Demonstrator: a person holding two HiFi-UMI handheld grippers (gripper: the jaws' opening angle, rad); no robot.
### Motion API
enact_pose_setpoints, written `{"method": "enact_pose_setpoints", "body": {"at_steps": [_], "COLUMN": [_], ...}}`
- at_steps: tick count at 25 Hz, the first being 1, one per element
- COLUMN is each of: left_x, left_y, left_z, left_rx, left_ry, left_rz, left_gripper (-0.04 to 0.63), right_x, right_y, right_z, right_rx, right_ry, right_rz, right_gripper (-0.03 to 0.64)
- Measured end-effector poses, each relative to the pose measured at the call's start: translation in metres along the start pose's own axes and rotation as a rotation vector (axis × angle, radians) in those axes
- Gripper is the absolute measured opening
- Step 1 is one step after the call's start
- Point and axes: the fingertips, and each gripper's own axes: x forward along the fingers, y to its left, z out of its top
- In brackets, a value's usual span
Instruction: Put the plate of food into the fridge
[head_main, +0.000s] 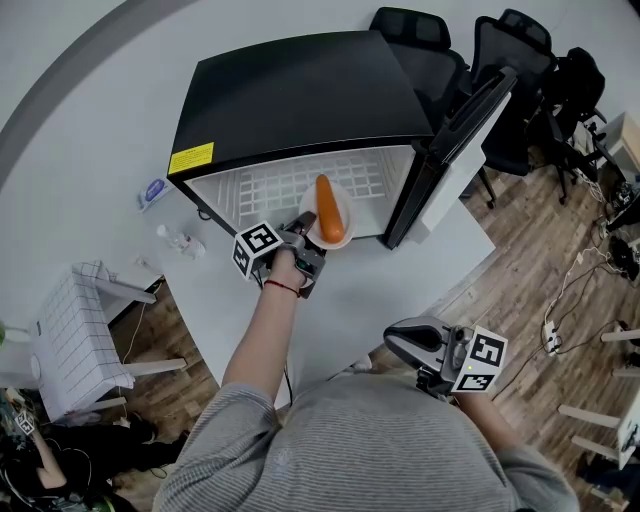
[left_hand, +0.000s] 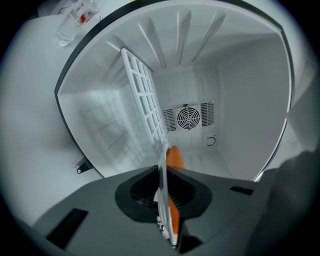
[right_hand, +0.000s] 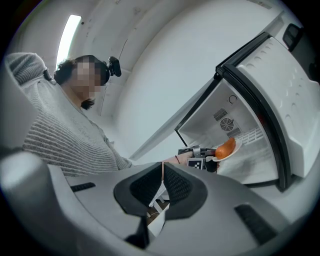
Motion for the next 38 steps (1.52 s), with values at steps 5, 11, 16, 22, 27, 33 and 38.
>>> {"method": "enact_pose_setpoints", "body": {"at_steps": [5,11,16,22,27,33,38], "left_x": [0.006,0.01,0.01,0.008,0.012,0.017,0.023], "left_y": [0.0,0.001,0.001,-0.001,0.0,0.002,0.002], "left_z": [0.004,0.009,0.016,0.023,0.022,0.021,0.019], "left_rx": [-0.006,-0.015,-0.027,-0.077,-0.111,-0.127,-0.134], "left_ry": [-0.025,-0.075,-0.163,-0.303,-0.39,-0.44,-0.443], "left_rz": [0.004,0.023,0.053,0.075,0.101,0.14,0.136], "left_gripper": [0.034,0.034,0.034,0.034,0.034,0.034,0.034], "right_x": [0.0,0.002,0.004,0.006,0.007,0.005,0.002], "right_y": [-0.003,-0.007,-0.009,-0.011,-0.014,-0.016,-0.019], "right_z": [0.001,0.0,0.0,-0.001,-0.002,-0.001,-0.001], "right_rx": [0.005,0.011,0.02,0.026,0.029,0.039,0.049], "right_ry": [0.001,0.005,0.007,0.013,0.012,0.01,0.006], "right_rz": [-0.003,-0.004,0.0,0.006,0.01,0.002,-0.003], "right_gripper": [0.015,0.015,0.015,0.015,0.015,0.015,0.015]}}
